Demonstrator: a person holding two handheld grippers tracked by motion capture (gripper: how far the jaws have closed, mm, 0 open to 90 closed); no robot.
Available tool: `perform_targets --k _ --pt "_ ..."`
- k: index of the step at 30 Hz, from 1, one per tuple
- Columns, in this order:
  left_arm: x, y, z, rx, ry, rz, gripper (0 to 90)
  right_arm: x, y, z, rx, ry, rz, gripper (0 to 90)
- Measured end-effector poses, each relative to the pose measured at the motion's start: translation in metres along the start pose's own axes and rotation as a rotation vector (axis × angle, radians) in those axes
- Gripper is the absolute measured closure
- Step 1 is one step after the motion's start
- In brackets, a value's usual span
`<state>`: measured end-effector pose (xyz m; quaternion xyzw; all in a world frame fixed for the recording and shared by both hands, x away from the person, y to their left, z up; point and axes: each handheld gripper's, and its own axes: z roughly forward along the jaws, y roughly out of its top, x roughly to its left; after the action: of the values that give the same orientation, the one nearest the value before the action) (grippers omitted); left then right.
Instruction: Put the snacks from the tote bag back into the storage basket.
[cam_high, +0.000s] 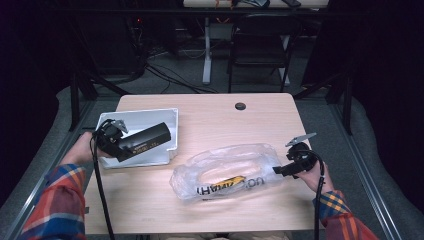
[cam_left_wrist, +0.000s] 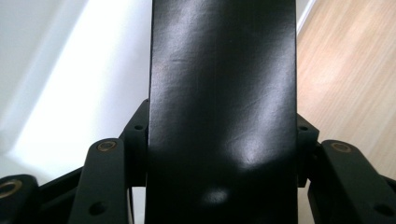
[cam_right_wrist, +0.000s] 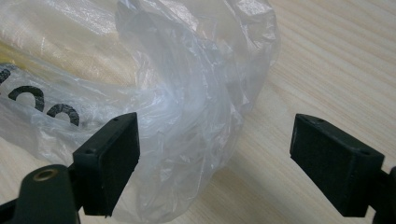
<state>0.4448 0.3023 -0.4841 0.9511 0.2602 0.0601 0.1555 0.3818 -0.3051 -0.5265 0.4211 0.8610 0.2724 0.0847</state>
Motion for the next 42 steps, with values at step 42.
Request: perform_targets --k 42 --pt "0.018 -0.006 0.047 0.044 0.006 -0.064 15.1 0.001 0.000 0.000 -0.003 -0.012 0.002 14.9"
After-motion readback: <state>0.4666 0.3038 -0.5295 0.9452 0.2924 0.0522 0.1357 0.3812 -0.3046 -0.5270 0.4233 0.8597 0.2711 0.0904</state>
